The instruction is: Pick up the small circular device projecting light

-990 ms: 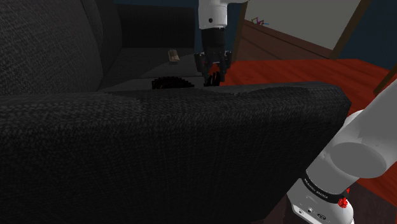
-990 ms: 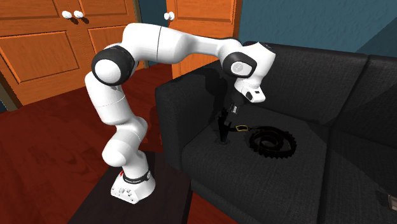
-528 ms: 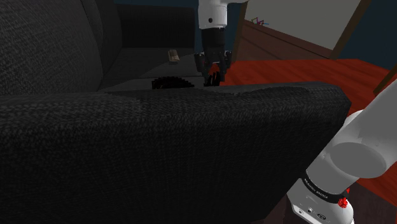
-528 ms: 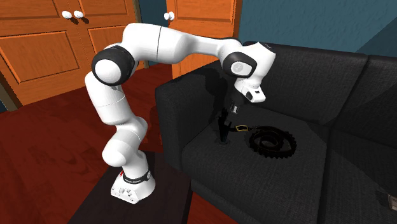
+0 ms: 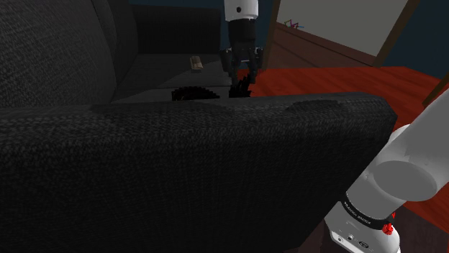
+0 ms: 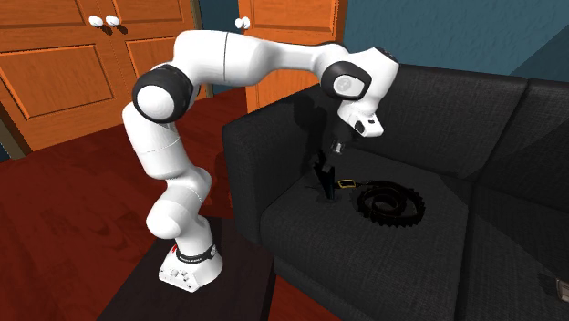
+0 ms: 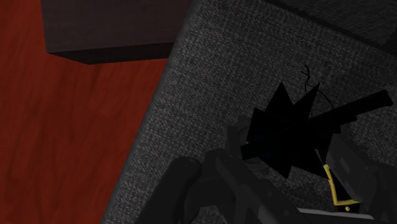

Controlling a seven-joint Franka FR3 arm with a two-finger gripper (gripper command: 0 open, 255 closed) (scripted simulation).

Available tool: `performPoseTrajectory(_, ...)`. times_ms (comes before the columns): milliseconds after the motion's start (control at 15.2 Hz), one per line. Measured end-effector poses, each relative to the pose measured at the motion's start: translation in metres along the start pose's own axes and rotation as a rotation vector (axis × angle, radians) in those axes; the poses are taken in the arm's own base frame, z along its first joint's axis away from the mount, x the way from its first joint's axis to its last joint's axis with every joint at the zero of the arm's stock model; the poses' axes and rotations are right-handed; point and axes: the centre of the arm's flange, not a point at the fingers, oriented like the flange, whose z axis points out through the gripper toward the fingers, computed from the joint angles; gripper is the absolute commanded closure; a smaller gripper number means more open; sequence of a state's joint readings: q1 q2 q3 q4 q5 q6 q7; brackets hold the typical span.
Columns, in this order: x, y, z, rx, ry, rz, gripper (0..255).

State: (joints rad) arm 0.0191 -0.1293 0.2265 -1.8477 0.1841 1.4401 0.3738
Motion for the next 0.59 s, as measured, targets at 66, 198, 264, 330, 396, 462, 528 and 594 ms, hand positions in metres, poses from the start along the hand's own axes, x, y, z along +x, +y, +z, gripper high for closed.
performPoseTrajectory(66, -0.003, 0.0, -0.007, 0.0, 0.0, 0.0, 255)
performPoseTrajectory(198, -0.006, 0.0, -0.016, 0.0, 0.0, 0.0, 255)
performPoseTrajectory(264, -0.008, -0.001, -0.02, 0.0, 0.0, 0.0, 255)
performPoseTrajectory(330, -0.01, -0.001, -0.024, 0.0, 0.0, 0.0, 255)
performPoseTrajectory(396, -0.012, -0.001, -0.029, 0.0, 0.0, 0.0, 255)
performPoseTrajectory(462, -0.014, -0.001, -0.034, 0.0, 0.0, 0.0, 255)
performPoseTrajectory(528, -0.016, -0.001, -0.039, 0.0, 0.0, 0.0, 255)
performPoseTrajectory(594, -0.016, -0.002, -0.042, 0.0, 0.0, 0.0, 255)
